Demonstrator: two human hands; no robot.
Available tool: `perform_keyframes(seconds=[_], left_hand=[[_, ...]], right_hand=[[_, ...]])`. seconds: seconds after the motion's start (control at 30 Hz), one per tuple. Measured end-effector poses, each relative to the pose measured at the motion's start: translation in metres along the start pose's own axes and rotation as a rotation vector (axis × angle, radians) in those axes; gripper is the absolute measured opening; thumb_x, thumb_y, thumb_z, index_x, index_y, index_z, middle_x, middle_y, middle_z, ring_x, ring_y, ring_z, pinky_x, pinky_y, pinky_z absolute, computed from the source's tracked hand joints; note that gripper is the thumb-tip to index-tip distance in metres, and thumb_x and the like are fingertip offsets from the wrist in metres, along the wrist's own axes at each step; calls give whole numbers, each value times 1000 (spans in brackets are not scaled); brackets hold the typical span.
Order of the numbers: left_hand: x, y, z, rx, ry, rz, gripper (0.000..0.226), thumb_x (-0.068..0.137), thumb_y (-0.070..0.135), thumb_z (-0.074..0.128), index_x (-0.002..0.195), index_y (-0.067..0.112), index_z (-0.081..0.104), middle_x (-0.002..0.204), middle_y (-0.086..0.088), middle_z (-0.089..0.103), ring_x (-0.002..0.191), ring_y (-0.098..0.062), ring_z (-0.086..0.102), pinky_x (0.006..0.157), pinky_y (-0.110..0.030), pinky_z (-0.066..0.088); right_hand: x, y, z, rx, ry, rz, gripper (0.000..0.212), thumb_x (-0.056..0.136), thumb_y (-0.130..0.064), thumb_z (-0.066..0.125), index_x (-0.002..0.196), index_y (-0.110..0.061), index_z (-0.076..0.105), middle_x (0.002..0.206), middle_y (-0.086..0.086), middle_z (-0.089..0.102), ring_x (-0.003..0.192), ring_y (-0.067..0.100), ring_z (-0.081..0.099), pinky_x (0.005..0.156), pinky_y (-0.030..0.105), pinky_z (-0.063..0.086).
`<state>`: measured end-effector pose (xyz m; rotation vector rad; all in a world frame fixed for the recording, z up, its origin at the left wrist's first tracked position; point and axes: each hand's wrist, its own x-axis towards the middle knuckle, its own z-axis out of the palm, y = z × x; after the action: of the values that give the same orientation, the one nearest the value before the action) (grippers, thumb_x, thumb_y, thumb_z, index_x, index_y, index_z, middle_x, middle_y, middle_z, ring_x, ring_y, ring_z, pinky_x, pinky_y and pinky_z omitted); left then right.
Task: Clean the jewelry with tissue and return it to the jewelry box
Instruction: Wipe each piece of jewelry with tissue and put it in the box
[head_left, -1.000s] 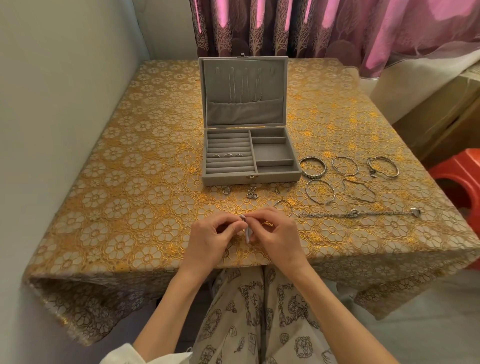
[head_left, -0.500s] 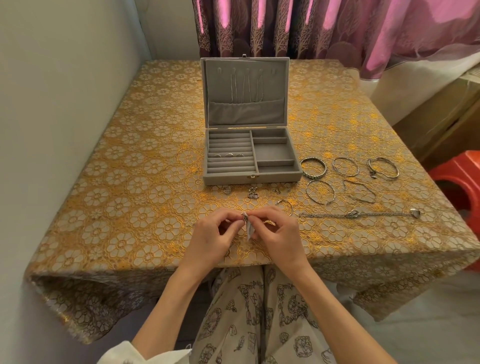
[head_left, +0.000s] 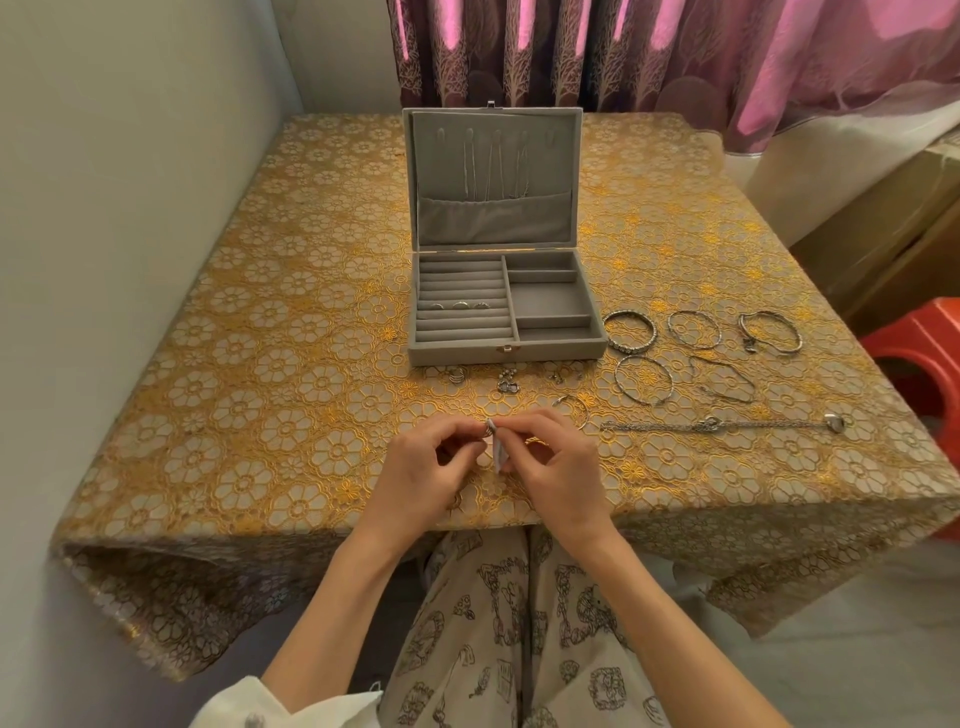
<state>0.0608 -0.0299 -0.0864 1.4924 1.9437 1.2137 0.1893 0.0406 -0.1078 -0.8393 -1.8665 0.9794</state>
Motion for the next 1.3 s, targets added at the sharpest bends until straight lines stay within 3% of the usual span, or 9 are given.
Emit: perform_keyframes(seconds=[0.1, 0.33, 0.57, 0.87, 1.0, 1.07, 1.17, 1.3], left_hand=[[1, -1, 1, -2, 9, -12, 17, 83, 6, 66, 97, 14, 70, 87, 11, 66, 84, 2, 61, 71, -8, 47], [1, 0, 2, -8, 30, -52, 17, 83, 4, 64, 96, 14, 71, 83, 9, 67, 75, 4, 61, 67, -8, 47], [2, 3, 2, -3, 40, -67, 18, 84, 5, 64, 99, 14, 71, 83, 7, 67, 76, 2, 62, 70, -12, 50], [3, 3, 0, 16, 18, -57, 20, 86, 6, 62, 103, 14, 69, 88, 12, 64, 79, 9, 58, 71, -4, 45], [2, 5, 0, -45, 27, -92, 14, 84, 16, 66, 97, 20, 69, 85, 13, 66, 78, 3, 62, 70, -10, 49], [1, 7, 0, -66, 33, -111, 8, 83, 20, 68, 90, 24, 68, 80, 10, 68, 73, -1, 62, 66, -13, 50], [1, 9, 2, -53, 59, -122, 1, 82, 24, 68, 82, 23, 67, 73, 5, 67, 66, -4, 62, 63, -18, 52], [4, 6, -2, -93, 56, -154, 7, 83, 24, 67, 82, 17, 68, 75, 2, 69, 68, -7, 65, 65, -22, 54]], right_hand=[[-1, -1, 1, -43, 22, -97, 13, 81, -6, 66, 93, -8, 71, 86, -1, 64, 82, 4, 58, 67, 14, 50], [-3, 2, 4, -109, 47, -206, 21, 85, -18, 57, 95, -5, 70, 86, 0, 61, 80, -1, 53, 70, 10, 47], [-7, 7, 8, -196, 32, -292, 18, 87, -12, 57, 99, -4, 68, 86, 6, 61, 76, 14, 57, 66, 22, 50], [-4, 3, 3, -51, -17, -148, 14, 85, -16, 62, 94, -10, 70, 85, -2, 62, 78, 3, 57, 68, 14, 47], [0, 0, -4, 101, -15, 70, 11, 85, -11, 63, 91, -18, 69, 82, -10, 62, 70, 11, 61, 61, 27, 52], [2, -3, -6, 175, -6, 149, 15, 85, -10, 63, 87, -24, 68, 79, -6, 64, 67, 18, 61, 62, 30, 50], [3, -10, -10, 265, 11, 239, 17, 85, -11, 63, 86, -28, 67, 79, -1, 66, 67, 14, 61, 63, 23, 49], [4, -16, -13, 380, 29, 314, 12, 85, -9, 62, 86, -19, 68, 69, -3, 63, 53, 5, 56, 51, 16, 46]])
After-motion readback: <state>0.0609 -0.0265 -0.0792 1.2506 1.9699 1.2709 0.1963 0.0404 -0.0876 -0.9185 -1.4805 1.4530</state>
